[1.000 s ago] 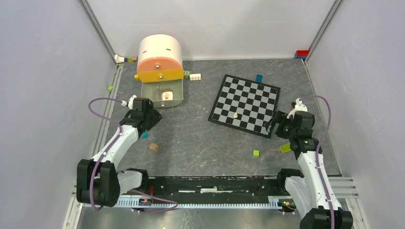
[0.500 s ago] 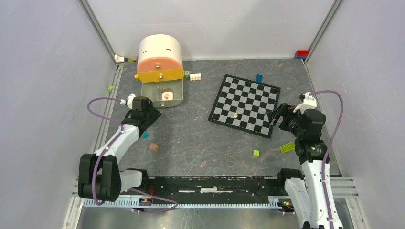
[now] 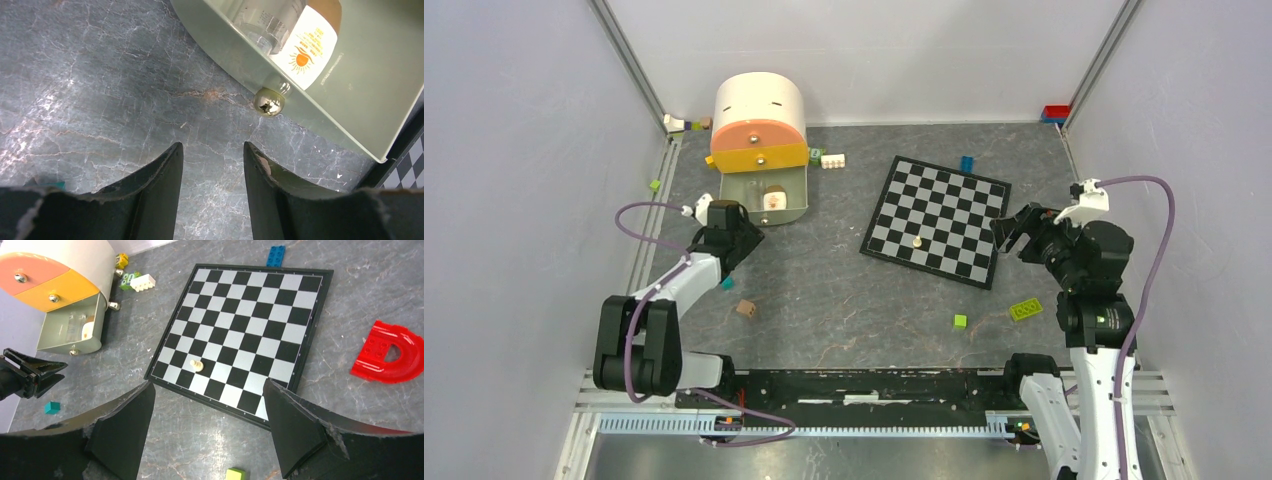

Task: Organize the makeup
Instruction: Close the drawer in the storage box.

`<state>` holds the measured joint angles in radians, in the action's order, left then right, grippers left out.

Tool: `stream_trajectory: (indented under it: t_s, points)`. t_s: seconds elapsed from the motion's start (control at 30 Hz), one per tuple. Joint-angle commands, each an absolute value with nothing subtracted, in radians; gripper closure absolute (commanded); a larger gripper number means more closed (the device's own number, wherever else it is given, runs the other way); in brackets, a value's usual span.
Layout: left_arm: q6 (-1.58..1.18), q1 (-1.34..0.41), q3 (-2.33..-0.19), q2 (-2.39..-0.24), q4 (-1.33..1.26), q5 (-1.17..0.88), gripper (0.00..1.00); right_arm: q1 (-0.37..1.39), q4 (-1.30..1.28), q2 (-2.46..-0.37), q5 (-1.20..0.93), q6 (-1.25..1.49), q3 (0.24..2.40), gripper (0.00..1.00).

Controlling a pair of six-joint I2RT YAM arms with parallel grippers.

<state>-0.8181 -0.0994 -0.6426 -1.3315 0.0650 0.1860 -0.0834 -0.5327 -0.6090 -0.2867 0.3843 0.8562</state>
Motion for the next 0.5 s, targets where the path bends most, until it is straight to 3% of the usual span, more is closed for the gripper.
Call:
stream_trajectory:
  t_s: [0.0,0.47]
  points:
    - [-0.850,-0.095,-0.671,-1.390,-0.035,0.215,0.45,-0.086,-0.571,-0.615,-0.271,0.418,0.873,0.14]
    - [-0.810,-0.095,-0.695,-1.543,-0.281,0.105,0.49,-0.085,-0.554,-0.609,-0.268,0.443,0.850,0.15]
